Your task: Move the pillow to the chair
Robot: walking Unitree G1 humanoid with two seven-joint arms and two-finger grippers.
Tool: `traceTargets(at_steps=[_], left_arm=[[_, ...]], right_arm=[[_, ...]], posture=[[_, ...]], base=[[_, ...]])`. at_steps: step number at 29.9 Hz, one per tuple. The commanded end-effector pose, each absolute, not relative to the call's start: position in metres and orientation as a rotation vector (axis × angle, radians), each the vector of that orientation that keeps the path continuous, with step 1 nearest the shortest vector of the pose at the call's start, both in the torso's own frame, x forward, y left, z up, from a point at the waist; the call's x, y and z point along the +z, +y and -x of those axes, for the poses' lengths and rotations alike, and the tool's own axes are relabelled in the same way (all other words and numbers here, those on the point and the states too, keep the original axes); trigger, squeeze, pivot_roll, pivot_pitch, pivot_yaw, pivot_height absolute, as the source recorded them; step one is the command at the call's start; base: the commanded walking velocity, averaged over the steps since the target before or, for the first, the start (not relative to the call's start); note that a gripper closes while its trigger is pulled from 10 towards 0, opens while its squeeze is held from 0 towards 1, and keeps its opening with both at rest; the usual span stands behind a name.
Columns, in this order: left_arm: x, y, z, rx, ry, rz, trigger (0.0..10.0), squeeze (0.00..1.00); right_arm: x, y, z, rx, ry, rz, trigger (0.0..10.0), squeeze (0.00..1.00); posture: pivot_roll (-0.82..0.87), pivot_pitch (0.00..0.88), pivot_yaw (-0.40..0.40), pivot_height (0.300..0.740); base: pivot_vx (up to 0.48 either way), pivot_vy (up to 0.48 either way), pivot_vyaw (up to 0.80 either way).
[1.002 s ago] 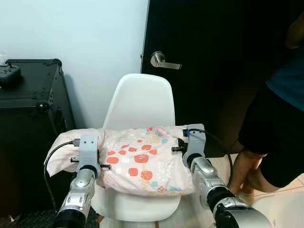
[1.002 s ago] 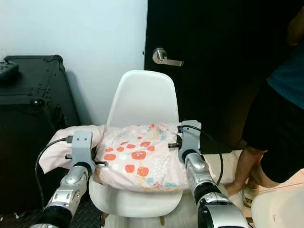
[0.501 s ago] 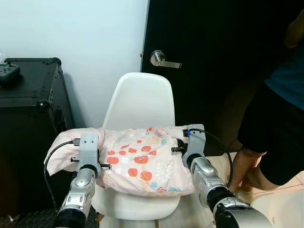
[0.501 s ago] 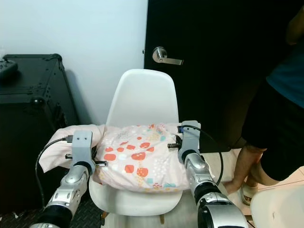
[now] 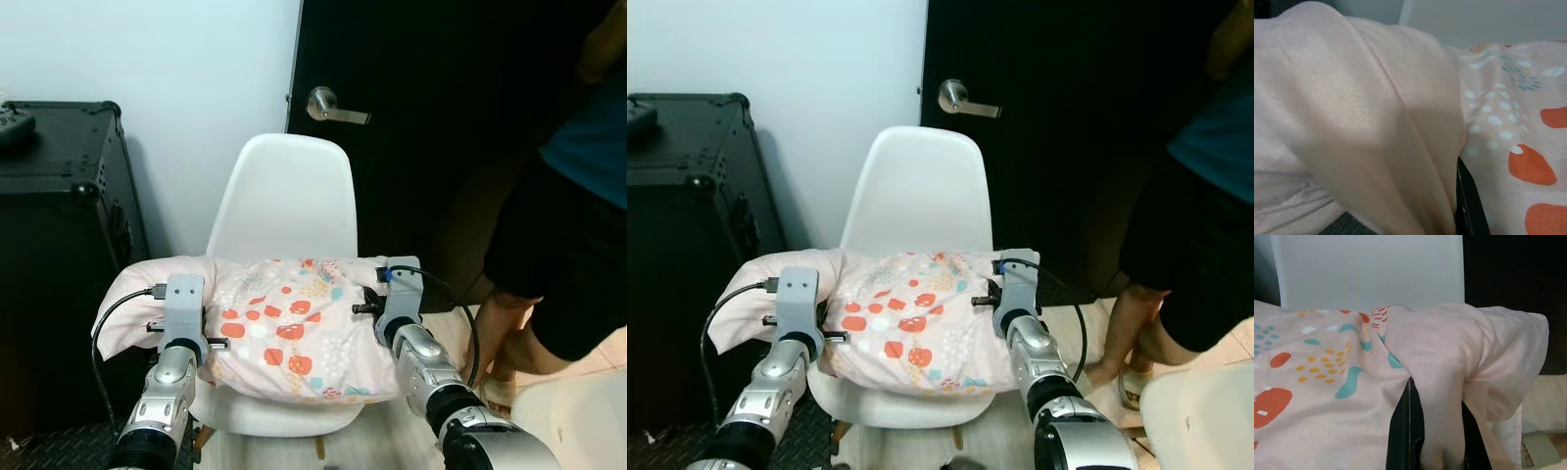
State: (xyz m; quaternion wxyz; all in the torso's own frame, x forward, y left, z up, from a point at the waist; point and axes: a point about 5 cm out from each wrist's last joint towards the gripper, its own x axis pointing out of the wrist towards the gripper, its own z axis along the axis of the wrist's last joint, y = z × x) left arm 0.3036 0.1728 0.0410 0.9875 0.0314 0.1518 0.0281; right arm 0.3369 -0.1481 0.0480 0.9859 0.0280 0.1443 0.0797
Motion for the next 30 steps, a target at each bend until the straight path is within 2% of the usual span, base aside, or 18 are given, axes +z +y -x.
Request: traceTargets(at_steps=[1, 23, 30], left_arm=[[0.048, 0.165, -0.309, 0.015, 0.269, -0.086, 10.0, 0.0], [0.052, 0.174, -0.311, 0.078, 0.256, -0.097, 10.0, 0.0], [0.052, 0.175, -0.312, 0.077, 0.254, -0.105, 10.0, 0.0]], right_arm=[[0.053, -0.147, -0.34, 0.162, 0.267, -0.063, 10.0, 0.0], [0.054, -0.143, -0.342, 0.2, 0.281, -0.04, 10.0, 0.0], [0.055, -0.141, -0.342, 0.215, 0.277, -0.05, 10.0, 0.0]], posture=[[0.05, 0.0, -0.136, 0.647], [0.05, 0.0, -0.156, 0.647], [0.05, 0.0, -0.158, 0.622]], base=[[0.0, 0.0, 0.0], [0.0, 0.0, 0.0], [0.0, 0.0, 0.0]])
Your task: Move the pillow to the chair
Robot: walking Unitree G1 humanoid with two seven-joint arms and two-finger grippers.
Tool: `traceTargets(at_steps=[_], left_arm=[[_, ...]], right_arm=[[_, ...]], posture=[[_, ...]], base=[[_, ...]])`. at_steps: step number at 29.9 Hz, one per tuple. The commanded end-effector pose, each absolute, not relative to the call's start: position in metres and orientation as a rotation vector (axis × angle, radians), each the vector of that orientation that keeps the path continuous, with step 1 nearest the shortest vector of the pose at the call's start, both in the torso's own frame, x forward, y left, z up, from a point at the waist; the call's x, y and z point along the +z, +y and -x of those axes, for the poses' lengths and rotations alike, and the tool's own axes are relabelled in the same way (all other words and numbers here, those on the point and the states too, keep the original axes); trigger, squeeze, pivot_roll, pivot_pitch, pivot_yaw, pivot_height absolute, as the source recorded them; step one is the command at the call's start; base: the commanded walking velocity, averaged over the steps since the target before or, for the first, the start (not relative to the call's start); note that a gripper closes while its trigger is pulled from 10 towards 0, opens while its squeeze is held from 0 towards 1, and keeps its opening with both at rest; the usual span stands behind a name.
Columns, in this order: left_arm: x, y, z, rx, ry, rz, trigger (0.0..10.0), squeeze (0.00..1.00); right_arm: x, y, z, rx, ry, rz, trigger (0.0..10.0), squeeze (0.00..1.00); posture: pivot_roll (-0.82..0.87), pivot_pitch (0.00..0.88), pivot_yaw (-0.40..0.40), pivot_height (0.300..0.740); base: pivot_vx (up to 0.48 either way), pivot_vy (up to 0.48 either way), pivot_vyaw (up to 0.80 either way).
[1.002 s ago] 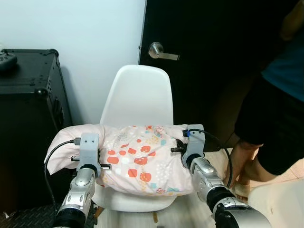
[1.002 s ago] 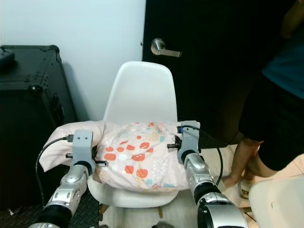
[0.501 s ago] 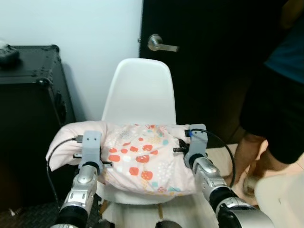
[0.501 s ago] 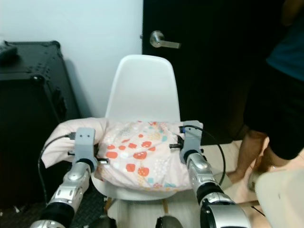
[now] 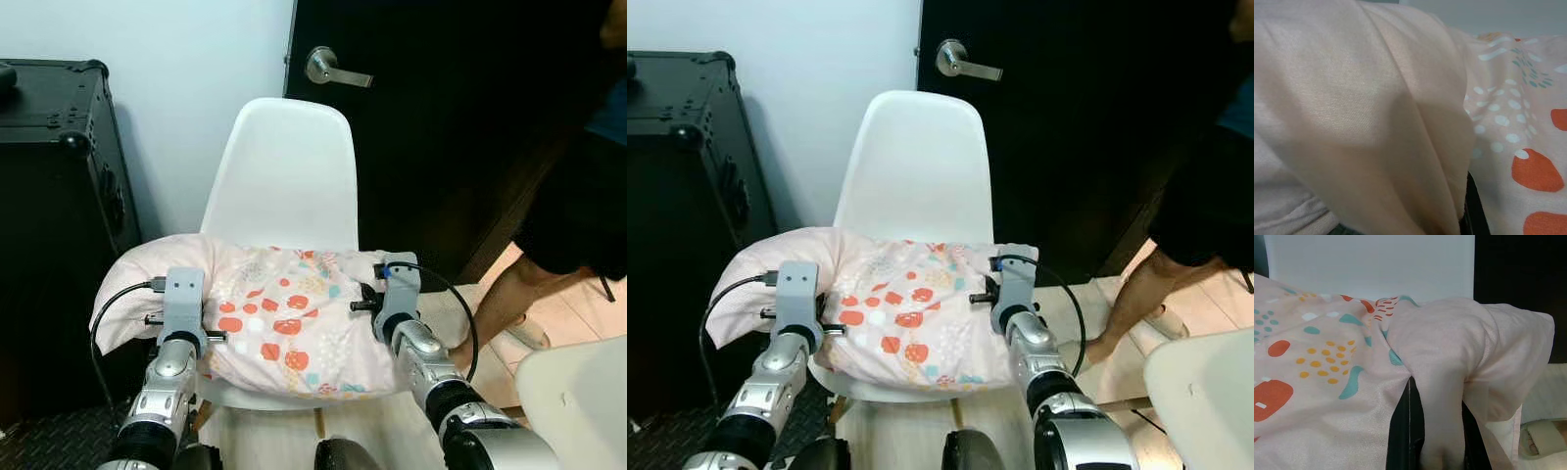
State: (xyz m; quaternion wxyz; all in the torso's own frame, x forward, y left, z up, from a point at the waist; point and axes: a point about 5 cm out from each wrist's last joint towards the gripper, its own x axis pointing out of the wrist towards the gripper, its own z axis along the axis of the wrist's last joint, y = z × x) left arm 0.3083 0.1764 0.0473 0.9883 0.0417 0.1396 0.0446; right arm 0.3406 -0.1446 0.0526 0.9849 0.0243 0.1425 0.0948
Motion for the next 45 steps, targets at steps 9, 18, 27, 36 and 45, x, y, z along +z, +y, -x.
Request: traceTargets(at_steps=[9, 18, 27, 36, 45], left_arm=[[0.058, 0.172, -0.319, 0.028, 0.227, -0.201, 10.0, 0.0], [0.056, 0.167, -0.32, 0.025, 0.232, -0.215, 10.0, 0.0], [0.07, 0.161, -0.337, 0.058, 0.153, -0.271, 10.0, 0.0], [0.076, 0.156, -0.344, 0.034, 0.134, -0.261, 10.0, 0.0], [0.071, 0.152, -0.341, -0.029, 0.152, -0.237, 10.0, 0.07]], right_arm=[[0.058, -0.141, -0.345, 0.205, 0.267, -0.041, 10.0, 0.0], [0.058, -0.138, -0.346, 0.205, 0.287, -0.07, 10.0, 0.0], [0.087, -0.132, -0.365, 0.203, 0.198, -0.097, 10.0, 0.0], [0.104, -0.135, -0.376, 0.162, 0.156, -0.061, 10.0, 0.0], [0.098, -0.144, -0.374, 0.104, 0.182, -0.088, 10.0, 0.19]], posture=[[0.05, 0.0, -0.157, 0.622], [0.05, 0.0, -0.156, 0.602], [0.07, 0.0, -0.168, 0.602], [0.09, 0.0, -0.161, 0.602], [0.08, 0.0, -0.149, 0.602]], base=[[0.0, 0.0, 0.0], [0.0, 0.0, 0.0], [0.0, 0.0, 0.0], [0.0, 0.0, 0.0], [0.0, 0.0, 0.0]])
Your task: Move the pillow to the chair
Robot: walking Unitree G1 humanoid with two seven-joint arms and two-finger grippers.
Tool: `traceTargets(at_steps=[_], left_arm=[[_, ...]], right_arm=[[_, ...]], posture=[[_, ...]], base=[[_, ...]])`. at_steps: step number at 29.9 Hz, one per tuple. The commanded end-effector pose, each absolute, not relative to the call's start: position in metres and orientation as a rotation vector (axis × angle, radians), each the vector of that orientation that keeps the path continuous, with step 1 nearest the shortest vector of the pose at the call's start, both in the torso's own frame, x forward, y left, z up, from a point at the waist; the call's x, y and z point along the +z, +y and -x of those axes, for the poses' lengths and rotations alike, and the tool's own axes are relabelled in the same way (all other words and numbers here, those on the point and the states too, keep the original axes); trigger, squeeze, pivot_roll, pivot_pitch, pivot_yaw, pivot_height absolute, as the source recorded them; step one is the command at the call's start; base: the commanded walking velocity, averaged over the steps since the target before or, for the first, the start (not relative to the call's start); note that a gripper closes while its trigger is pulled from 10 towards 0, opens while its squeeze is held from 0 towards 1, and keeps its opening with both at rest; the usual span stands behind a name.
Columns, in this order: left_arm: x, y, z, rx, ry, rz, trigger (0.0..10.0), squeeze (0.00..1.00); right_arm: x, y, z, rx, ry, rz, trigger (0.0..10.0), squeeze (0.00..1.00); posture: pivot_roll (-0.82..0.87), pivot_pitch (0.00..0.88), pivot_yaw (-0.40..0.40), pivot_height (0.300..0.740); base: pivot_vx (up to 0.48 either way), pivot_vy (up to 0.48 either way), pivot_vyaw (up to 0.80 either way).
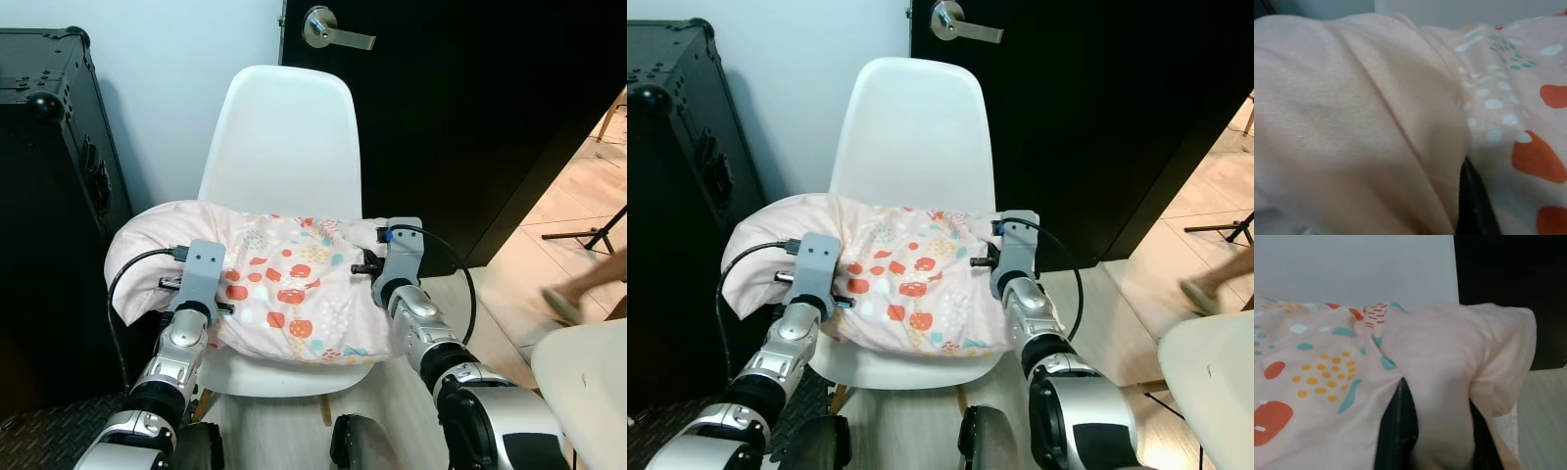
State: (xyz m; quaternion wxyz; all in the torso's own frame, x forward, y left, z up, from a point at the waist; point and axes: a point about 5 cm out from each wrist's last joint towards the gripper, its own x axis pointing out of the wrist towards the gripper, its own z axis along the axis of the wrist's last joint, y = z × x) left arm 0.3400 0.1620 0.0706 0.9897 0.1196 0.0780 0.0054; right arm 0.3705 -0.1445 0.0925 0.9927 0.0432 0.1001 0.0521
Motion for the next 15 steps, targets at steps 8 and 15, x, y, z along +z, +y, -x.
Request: traceTargets(at_steps=[8, 15], left_arm=[[0.06, 0.162, -0.33, 0.012, 0.159, -0.117, 10.0, 1.0], [0.052, 0.166, -0.312, -0.001, 0.172, -0.107, 10.0, 1.0]], right_arm=[[0.088, -0.171, -0.366, 0.01, 0.2, -0.053, 10.0, 1.0], [0.09, -0.181, -0.365, -0.052, 0.174, 0.02, 10.0, 1.0]], posture=[[0.07, 0.0, -0.129, 0.602], [0.07, 0.0, -0.129, 0.602]], base=[[0.0, 0.0, 0.0], [0.0, 0.0, 0.0]])
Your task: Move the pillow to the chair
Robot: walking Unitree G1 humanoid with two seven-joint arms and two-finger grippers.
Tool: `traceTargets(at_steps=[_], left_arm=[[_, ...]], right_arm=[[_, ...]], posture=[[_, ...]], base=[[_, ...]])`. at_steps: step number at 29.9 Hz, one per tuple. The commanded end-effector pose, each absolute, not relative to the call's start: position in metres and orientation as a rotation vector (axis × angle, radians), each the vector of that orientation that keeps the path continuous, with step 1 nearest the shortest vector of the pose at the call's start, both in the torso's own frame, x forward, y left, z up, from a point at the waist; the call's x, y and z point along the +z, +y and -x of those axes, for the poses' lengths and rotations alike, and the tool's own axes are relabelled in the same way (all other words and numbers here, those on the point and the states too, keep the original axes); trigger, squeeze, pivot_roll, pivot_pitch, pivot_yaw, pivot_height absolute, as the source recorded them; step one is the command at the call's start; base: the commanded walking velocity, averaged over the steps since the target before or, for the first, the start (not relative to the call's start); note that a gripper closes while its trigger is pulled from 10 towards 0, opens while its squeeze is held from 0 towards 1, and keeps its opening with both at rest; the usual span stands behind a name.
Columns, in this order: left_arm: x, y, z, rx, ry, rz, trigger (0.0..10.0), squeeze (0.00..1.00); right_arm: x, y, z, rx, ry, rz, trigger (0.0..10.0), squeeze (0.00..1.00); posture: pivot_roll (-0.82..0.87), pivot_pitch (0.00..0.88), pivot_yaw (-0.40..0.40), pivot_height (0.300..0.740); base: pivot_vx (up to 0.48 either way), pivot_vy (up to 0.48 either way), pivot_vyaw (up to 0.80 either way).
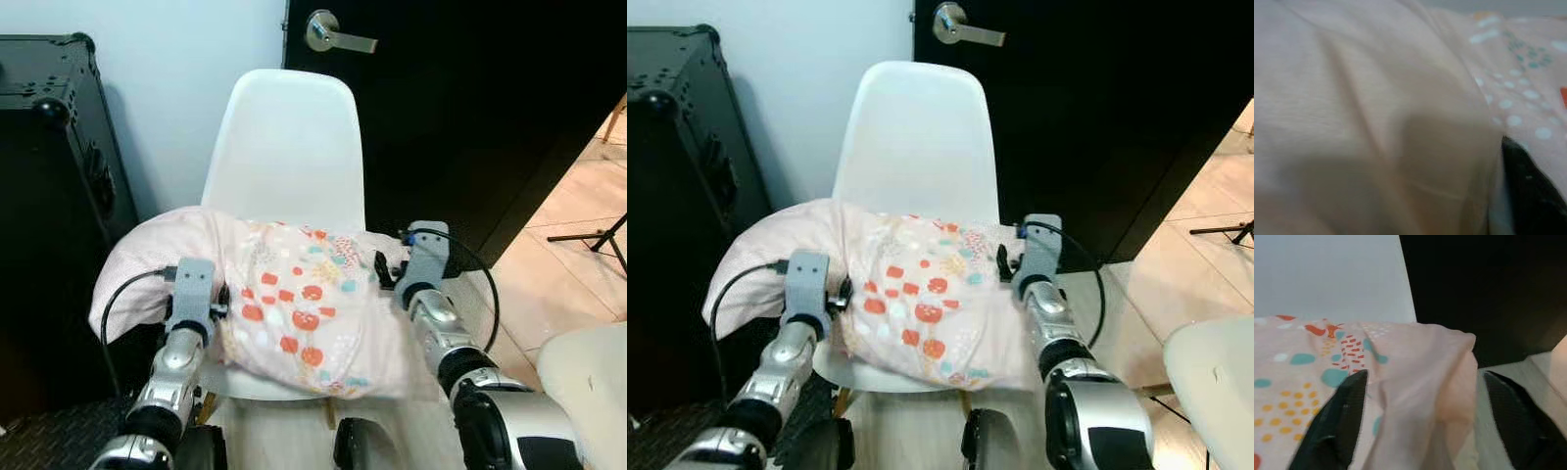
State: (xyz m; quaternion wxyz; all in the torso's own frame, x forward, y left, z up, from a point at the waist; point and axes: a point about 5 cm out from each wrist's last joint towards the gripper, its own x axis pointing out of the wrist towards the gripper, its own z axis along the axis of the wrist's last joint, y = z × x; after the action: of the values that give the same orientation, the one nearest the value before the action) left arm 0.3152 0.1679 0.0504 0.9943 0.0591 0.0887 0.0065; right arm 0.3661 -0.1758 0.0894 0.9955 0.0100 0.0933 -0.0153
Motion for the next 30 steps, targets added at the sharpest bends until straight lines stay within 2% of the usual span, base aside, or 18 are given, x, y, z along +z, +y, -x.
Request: traceTargets(at_steps=[1, 4, 6, 8, 9, 10, 11, 12, 14, 16, 17, 19, 20, 23, 25, 27, 29, 30], left_arm=[[0.052, 0.166, -0.312, -0.001, 0.172, -0.107, 10.0, 1.0], [0.048, 0.171, -0.304, 0.009, 0.184, -0.107, 10.0, 1.0], [0.033, 0.19, -0.28, 0.07, 0.242, -0.117, 10.0, 1.0], [0.033, 0.19, -0.28, 0.07, 0.242, -0.117, 10.0, 1.0], [0.022, 0.202, -0.265, 0.107, 0.283, -0.134, 10.0, 1.0], [0.022, 0.202, -0.265, 0.107, 0.283, -0.134, 10.0, 1.0], [0.011, 0.212, -0.246, 0.123, 0.306, -0.129, 10.0, 0.0], [0.004, 0.222, -0.229, 0.148, 0.311, -0.093, 10.0, 0.0], [0.004, 0.222, -0.229, 0.148, 0.311, -0.093, 10.0, 0.0], [0.001, 0.248, -0.197, 0.31, 0.269, -0.024, 10.0, 0.0], [0.001, 0.248, -0.197, 0.31, 0.269, -0.024, 10.0, 0.0], [0.004, 0.269, -0.177, 0.495, 0.233, -0.004, 10.0, 0.0], [0.004, 0.269, -0.177, 0.495, 0.233, -0.004, 10.0, 0.0], [0.008, 0.284, -0.163, 0.664, 0.206, 0.02, 10.0, 0.0], [0.015, 0.286, -0.159, 0.694, 0.168, 0.024, 10.0, 0.0], [0.028, 0.281, -0.164, 0.652, 0.107, 0.035, 10.0, 0.0], [0.055, 0.26, -0.181, 0.463, -0.02, 0.005, 10.0, 0.0], [0.055, 0.26, -0.181, 0.463, -0.02, 0.005, 10.0, 0.0]], right_arm=[[0.09, -0.181, -0.365, -0.052, 0.174, 0.02, 10.0, 1.0], [0.092, -0.183, -0.366, -0.08, 0.167, 0.04, 10.0, 1.0], [0.092, -0.182, -0.367, -0.106, 0.179, 0.007, 10.0, 1.0], [0.092, -0.182, -0.367, -0.106, 0.179, 0.007, 10.0, 1.0], [0.09, -0.175, -0.367, -0.069, 0.183, -0.022, 10.0, 0.0], [0.09, -0.175, -0.367, -0.069, 0.183, -0.022, 10.0, 0.0], [0.089, -0.167, -0.366, -0.011, 0.178, -0.041, 10.0, 0.0], [0.086, -0.16, -0.364, 0.034, 0.175, -0.06, 10.0, 0.0], [0.086, -0.16, -0.364, 0.034, 0.175, -0.06, 10.0, 0.0], [0.079, -0.154, -0.359, 0.073, 0.181, -0.074, 10.0, 0.0], [0.079, -0.154, -0.359, 0.073, 0.181, -0.074, 10.0, 0.0], [0.074, -0.153, -0.356, 0.077, 0.194, -0.069, 10.0, 0.0], [0.074, -0.153, -0.356, 0.077, 0.194, -0.069, 10.0, 0.0], [0.071, -0.153, -0.354, 0.078, 0.202, -0.063, 10.0, 0.0], [0.069, -0.153, -0.353, 0.075, 0.205, -0.061, 10.0, 0.0], [0.068, -0.152, -0.352, 0.072, 0.206, -0.059, 10.0, 0.0], [0.066, -0.153, -0.35, 0.069, 0.205, -0.064, 10.0, 0.0], [0.066, -0.153, -0.35, 0.069, 0.205, -0.064, 10.0, 0.0]], posture=[[0.07, 0.0, -0.129, 0.602], [0.07, 0.0, -0.133, 0.602], [0.08, 0.0, -0.145, 0.602], [0.08, 0.0, -0.145, 0.602], [0.08, 0.0, -0.149, 0.602], [0.08, 0.0, -0.149, 0.602], [0.08, 0.0, -0.151, 0.602], [0.08, 0.0, -0.153, 0.602], [0.08, 0.0, -0.153, 0.602], [0.08, 0.0, -0.146, 0.602], [0.08, 0.0, -0.146, 0.602], [0.09, 0.0, -0.148, 0.602], [0.09, 0.0, -0.148, 0.602], [0.09, 0.0, -0.153, 0.602], [0.09, 0.0, -0.153, 0.602], [0.09, 0.0, -0.153, 0.602], [0.09, 0.0, -0.151, 0.602], [0.09, 0.0, -0.151, 0.602]], base=[[0.0, 0.0, 0.0], [0.0, 0.0, 0.0], [0.0, 0.0, 0.0], [0.0, 0.0, 0.0], [0.0, 0.0, 0.0], [0.0, 0.0, 0.0], [0.0, 0.0, 0.0], [0.0, 0.0, 0.0], [0.0, 0.0, 0.0], [0.0, 0.0, 0.0], [0.0, 0.0, 0.0], [0.0, 0.0, 0.0], [0.0, 0.0, 0.0], [0.0, 0.0, 0.0], [0.0, 0.0, 0.0], [0.0, 0.0, 0.0], [0.0, 0.0, 0.0], [0.0, 0.0, 0.0]])
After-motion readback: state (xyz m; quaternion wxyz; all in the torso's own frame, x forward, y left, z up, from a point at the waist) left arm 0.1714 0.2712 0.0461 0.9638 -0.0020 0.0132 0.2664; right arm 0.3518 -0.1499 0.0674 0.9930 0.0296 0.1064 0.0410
